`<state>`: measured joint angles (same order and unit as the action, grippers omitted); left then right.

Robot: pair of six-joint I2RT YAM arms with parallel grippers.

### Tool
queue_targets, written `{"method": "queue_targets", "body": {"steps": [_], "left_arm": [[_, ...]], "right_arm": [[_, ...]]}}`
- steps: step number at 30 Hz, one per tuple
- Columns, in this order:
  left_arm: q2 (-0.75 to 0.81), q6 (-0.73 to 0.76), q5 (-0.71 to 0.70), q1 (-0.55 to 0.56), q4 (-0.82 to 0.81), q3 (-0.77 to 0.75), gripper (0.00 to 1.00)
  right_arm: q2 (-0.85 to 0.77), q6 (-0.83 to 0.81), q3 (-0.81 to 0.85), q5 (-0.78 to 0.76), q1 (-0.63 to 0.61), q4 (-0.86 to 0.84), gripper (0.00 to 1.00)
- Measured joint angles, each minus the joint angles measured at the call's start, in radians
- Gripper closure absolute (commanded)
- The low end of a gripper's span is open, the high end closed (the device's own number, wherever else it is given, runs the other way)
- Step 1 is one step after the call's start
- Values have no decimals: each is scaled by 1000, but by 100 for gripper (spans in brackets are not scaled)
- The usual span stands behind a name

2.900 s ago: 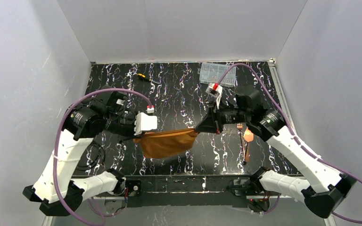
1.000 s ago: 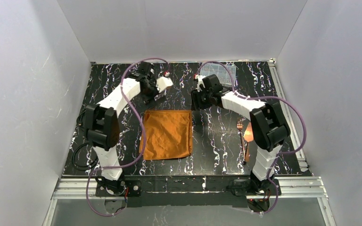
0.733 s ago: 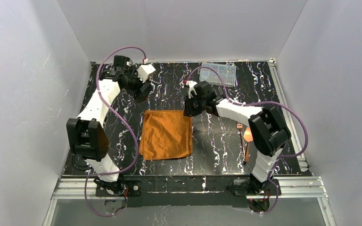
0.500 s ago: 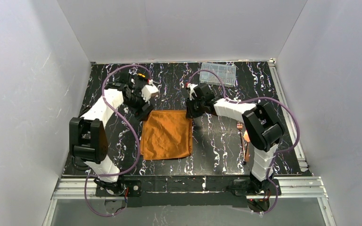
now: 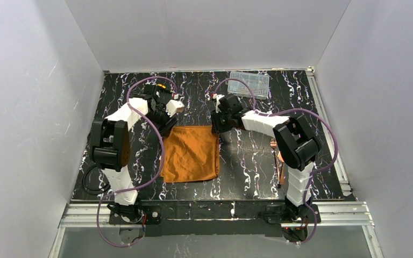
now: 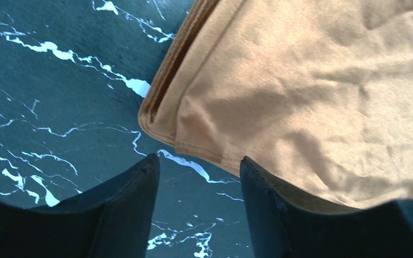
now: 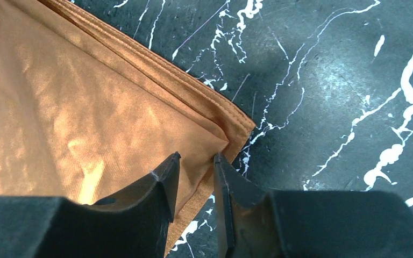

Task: Fold the napkin into a case and place the utensils inside
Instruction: Smooth out the lower triangle-folded napkin at the center of the board.

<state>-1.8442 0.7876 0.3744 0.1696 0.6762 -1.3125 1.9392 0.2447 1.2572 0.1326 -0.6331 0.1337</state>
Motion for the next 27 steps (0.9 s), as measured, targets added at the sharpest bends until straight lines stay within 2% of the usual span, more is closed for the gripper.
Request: {"method": "queue_targets", "body": {"steps": [2,3,16,20,27], "left_arm": [[-21,-4,-5,0,-5,-17,60],[-32,-8,-8,0,-10,-26,62],[-51,-38,-19,0,-28,-48,64],[-51,-42,-19,0,-36,-48,72],[-51,-45,-23,0,-41,-48,76]], "right_arm": [[0,1,4,0,4,5,62],[0,3,6,0,6,5,62],[40,22,27,16,23,1,69],[44,31,28,28,26,-5,77],[49,56,28,61,38,-16,98]]}}
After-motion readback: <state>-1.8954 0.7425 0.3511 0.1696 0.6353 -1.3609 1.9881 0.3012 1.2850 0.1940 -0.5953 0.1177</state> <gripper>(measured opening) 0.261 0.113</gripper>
